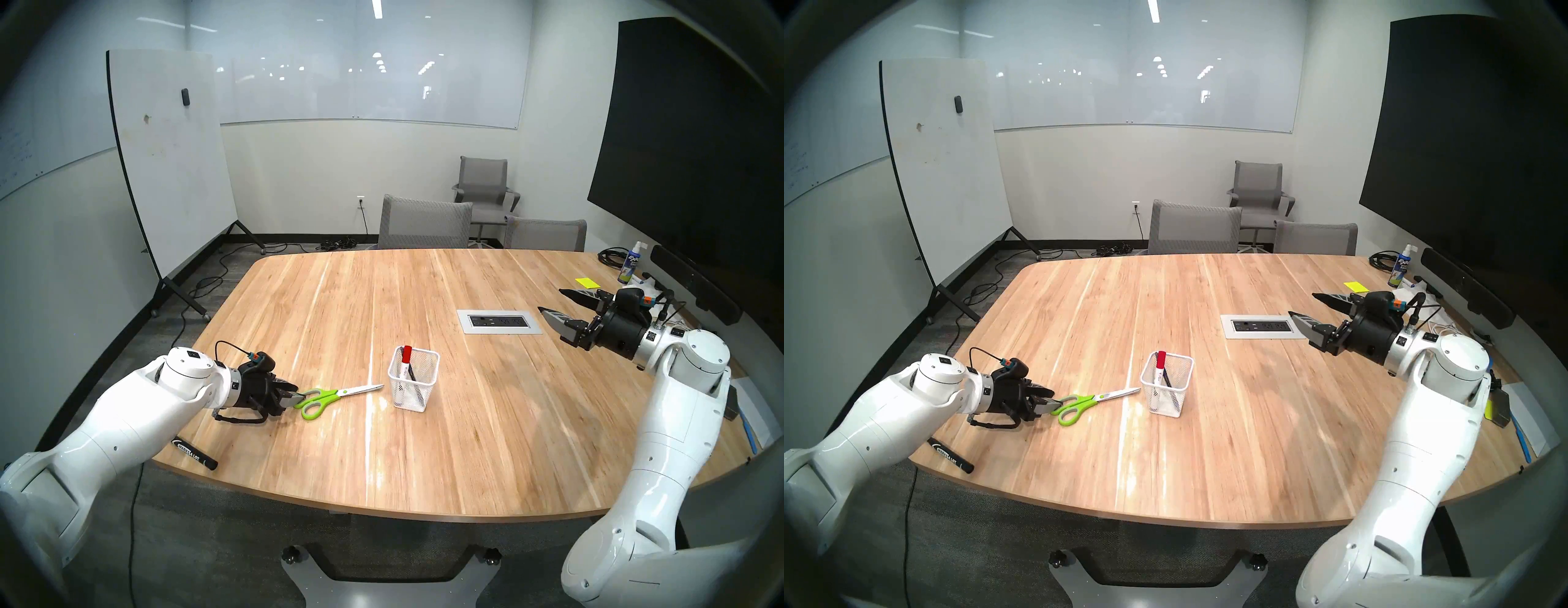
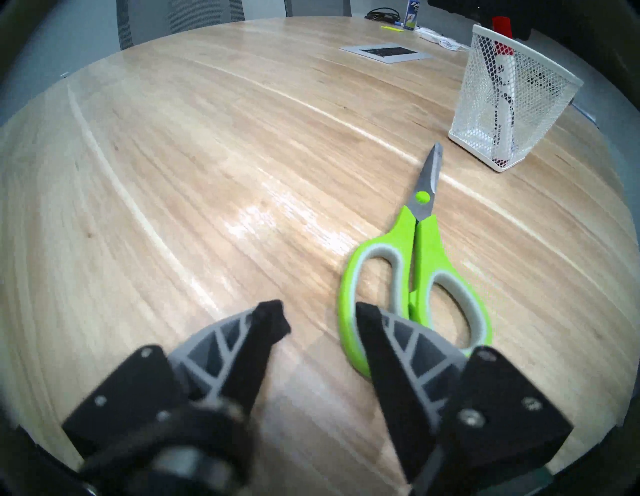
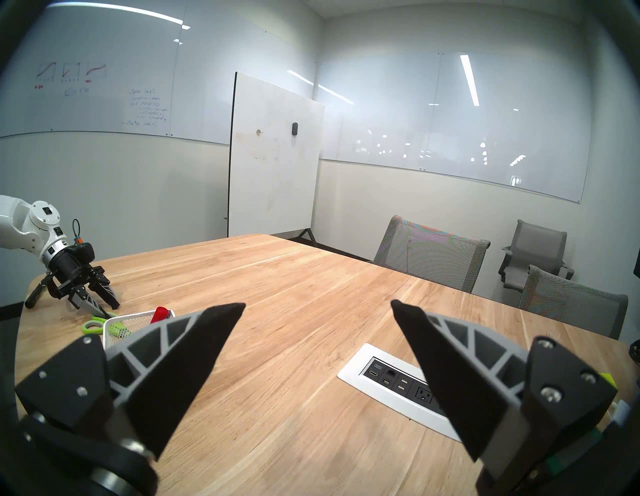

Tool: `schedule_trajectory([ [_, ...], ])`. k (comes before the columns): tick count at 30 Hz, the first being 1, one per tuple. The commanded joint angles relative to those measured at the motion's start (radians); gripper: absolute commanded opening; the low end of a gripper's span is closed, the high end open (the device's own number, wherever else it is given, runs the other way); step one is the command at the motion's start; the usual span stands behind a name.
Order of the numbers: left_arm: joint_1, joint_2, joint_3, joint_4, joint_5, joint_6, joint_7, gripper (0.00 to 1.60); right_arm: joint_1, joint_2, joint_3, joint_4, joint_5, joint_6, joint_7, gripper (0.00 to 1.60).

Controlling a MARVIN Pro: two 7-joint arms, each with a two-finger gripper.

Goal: Place the pen, the marker, and the scissors into the pen holder

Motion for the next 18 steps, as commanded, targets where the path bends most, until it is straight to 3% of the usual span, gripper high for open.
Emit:
schedule_trajectory([
  [1,-0.012,-0.02,0.028,0.034,0.024,0.0,-0.011,0.0,0.014,-0.002,-0.001,-0.015,0.009,0.001,0.002,1.6],
  [9,-0.019,-0.022,0.03,0.024,0.018,-0.002,-0.034,0.0,0.014,-0.002,-0.001,-0.015,0.009,0.001,0.002,1.6],
  [18,-0.036,-0.014,-0.016,0.003,-0.009,-0.005,-0.022,0.0,0.014,-0.002,-0.001,-0.014,0.009,0.001,0.002,1.6],
])
